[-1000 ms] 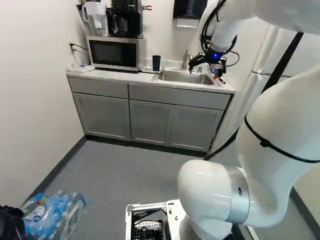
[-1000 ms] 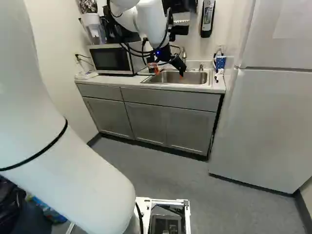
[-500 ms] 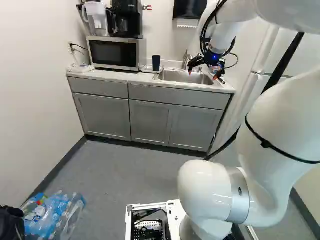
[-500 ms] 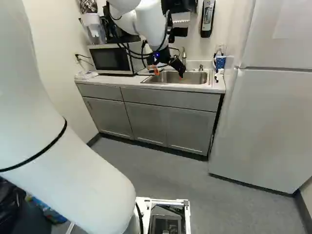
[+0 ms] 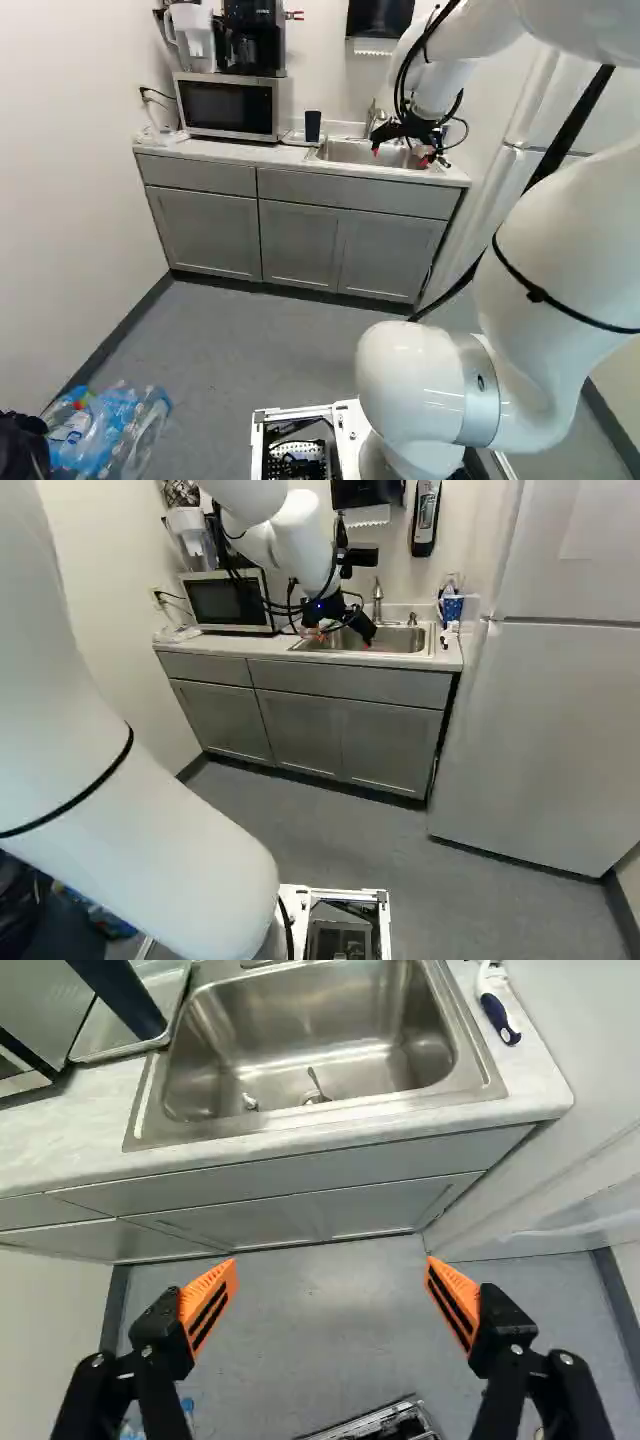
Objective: Rinse the cup and place it in the tray
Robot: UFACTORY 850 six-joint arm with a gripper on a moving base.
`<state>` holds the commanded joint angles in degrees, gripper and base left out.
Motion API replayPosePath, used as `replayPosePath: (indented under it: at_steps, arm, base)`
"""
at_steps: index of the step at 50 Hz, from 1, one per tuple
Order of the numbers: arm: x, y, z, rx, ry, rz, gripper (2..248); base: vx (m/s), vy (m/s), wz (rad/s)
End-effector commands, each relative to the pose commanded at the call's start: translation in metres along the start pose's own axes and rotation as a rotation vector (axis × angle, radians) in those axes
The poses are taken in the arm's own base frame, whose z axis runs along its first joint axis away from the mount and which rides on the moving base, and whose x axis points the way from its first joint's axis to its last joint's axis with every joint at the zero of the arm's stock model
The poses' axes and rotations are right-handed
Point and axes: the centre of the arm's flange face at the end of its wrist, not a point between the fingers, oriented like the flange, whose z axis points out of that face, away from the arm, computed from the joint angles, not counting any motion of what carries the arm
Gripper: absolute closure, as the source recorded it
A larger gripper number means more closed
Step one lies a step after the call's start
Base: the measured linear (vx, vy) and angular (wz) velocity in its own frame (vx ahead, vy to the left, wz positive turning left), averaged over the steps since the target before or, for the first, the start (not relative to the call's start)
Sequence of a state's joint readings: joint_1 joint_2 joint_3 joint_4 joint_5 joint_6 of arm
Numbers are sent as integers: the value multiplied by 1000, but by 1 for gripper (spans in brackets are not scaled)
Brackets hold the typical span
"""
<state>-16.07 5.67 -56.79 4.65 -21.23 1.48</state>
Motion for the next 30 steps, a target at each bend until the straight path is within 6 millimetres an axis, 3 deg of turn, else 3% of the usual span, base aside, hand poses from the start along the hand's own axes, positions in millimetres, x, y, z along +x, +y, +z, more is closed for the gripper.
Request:
replayPosePath:
  at_steps: [30]
  arm:
    - [-54, -16, 29, 26, 95, -55, 3]
  base:
    - [0, 0, 0]
